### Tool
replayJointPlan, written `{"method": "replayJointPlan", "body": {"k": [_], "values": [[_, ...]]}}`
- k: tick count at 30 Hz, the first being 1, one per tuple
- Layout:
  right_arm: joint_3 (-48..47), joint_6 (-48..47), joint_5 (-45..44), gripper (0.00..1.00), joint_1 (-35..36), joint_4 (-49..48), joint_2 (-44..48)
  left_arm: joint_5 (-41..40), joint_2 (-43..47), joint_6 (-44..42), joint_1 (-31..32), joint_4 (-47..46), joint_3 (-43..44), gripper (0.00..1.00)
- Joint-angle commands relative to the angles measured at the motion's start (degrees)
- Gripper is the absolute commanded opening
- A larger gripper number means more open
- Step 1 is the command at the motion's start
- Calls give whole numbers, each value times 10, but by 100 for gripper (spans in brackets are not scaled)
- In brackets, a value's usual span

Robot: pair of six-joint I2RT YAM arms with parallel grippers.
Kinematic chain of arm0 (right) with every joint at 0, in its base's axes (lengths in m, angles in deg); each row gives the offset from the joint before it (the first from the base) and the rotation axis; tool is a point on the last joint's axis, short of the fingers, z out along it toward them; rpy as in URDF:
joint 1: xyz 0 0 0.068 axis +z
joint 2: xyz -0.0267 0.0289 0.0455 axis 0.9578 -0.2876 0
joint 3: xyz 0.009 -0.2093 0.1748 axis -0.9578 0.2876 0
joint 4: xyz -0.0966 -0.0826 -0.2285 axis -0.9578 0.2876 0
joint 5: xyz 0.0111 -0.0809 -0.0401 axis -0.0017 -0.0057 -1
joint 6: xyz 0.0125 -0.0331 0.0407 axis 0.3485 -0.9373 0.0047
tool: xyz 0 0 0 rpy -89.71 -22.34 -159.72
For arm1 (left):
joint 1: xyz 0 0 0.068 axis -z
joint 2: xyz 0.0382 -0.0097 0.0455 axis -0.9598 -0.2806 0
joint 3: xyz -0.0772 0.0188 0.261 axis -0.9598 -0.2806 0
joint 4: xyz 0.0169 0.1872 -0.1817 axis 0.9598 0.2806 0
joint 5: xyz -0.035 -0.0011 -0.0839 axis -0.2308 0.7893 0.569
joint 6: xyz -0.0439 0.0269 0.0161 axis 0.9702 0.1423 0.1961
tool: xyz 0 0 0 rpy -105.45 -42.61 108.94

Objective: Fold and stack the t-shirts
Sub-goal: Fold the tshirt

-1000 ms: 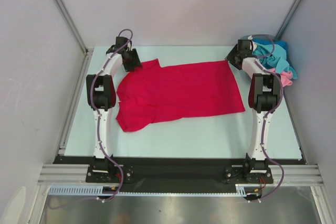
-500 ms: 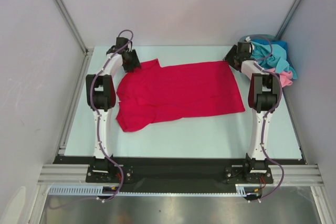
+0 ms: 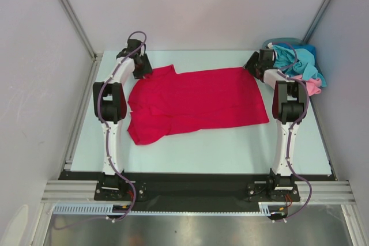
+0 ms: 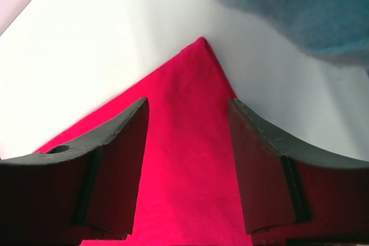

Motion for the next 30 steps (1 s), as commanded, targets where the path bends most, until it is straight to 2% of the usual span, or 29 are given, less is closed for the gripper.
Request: {"method": "replayJointPlan", "body": {"k": [1,3,6,11,19,27,30], "values": [[10,-2,-1,62,0,5,24,-15,50,-4,4,8,-14,56],[-19,-7,-55,63,3,40,14,-21,53,-6,4,8,-19,56],[-94,-13,-142,63,18,151,-10,-27,60,-7,4,9,-24,56],[-104,1,-163,63,16,180,-15,-25,64,-6,4,10,-23,56],[-123,27,-94,63,13,187,-40,-19,69,-6,3,10,-25,55],[-80,43,50,63,9,93,-35,-16,78,-5,1,10,-28,55],[-69,42,61,63,9,72,-27,-16,80,-4,1,10,-30,55]]}}
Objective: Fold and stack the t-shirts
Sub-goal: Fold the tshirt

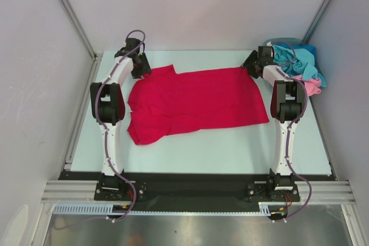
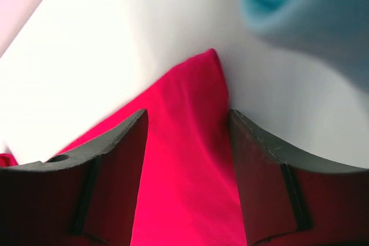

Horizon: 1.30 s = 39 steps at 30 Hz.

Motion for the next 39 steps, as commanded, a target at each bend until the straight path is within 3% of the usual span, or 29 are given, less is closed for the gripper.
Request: {"method": "replayJointPlan", "body": {"k": [1,10,21,28,39], "values": [[16,4,51,63,1,-38,2,-2,45,-4,1,-2,-6,55],[13,-9,11,62,1,-4,10,-22,35,-4,1,0,-11,55],[73,5,29,61,1,-41,34,-46,-18,-18,-4,11,37,55],[135,22,47,61,1,-88,67,0,-73,-43,-21,23,125,58],[163,37,69,61,1,-127,87,44,-100,-53,-19,22,136,58]]}}
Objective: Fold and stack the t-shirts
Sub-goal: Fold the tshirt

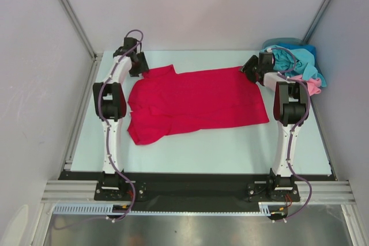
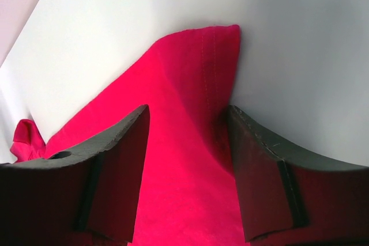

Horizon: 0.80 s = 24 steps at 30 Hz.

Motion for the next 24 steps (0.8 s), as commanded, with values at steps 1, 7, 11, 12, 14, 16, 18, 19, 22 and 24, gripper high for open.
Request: {"method": "replayJointPlan", "body": {"k": [1,7,11,12,14,16,18,19,22,24], "values": [[11,8,12,61,1,2,23,28,-11,-13,7,-2,21,58],[17,11,13,61,2,-5,20,33,-12,-14,25,-4,12,58],[18,13,14,61,1,-6,16,30,-7,-14,33,-6,5,56],[18,15,13,61,1,-9,16,28,-7,-14,33,-6,-1,56],[19,14,14,60,1,-12,15,23,-2,-15,35,-8,-8,53],[20,13,14,59,1,-13,15,18,3,-16,36,-10,-19,50],[21,11,14,56,1,-13,15,13,10,-17,37,-13,-28,44],[21,10,14,54,1,-14,14,11,12,-17,38,-14,-31,42],[24,11,11,43,-13,-17,15,1,21,-17,40,-19,-42,30],[25,9,6,29,-11,-15,16,-1,26,-18,40,-19,-45,23]]}}
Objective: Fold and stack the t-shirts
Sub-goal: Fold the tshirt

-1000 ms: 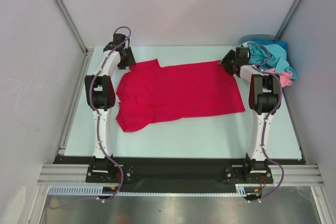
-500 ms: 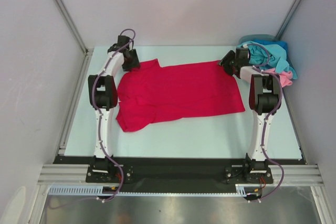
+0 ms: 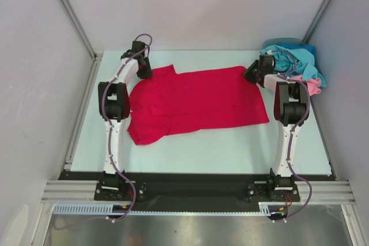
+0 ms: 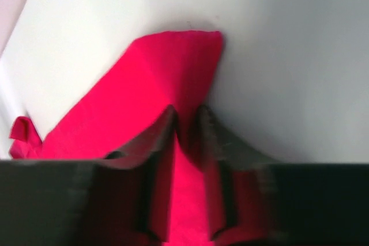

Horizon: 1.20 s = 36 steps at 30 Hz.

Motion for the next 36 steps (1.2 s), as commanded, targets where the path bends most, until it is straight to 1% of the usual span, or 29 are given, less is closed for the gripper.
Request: {"method": "replayJointPlan", "body": {"k": [1,2,3,5,6,15,23,36], "values": [[6,-2,-11,23,-4,2,18,-3,32,-5,7,-3,-12,20],[7,-4,-13,5,-3,2,18,-3,34,-5,7,-2,-13,15],[7,-5,-16,0,-2,2,20,-3,36,-4,7,-2,-15,12],[6,-8,-20,0,-1,1,21,-25,46,-2,7,-3,-17,2],[5,-11,-21,0,0,1,22,-28,49,-2,7,-3,-18,0],[23,-31,-33,0,1,-20,38,-59,104,3,8,-19,-50,0],[41,-29,-42,0,1,-37,50,-85,135,7,7,-24,-54,0],[63,-39,-63,0,17,-64,74,-72,188,19,8,-40,-103,0]]}}
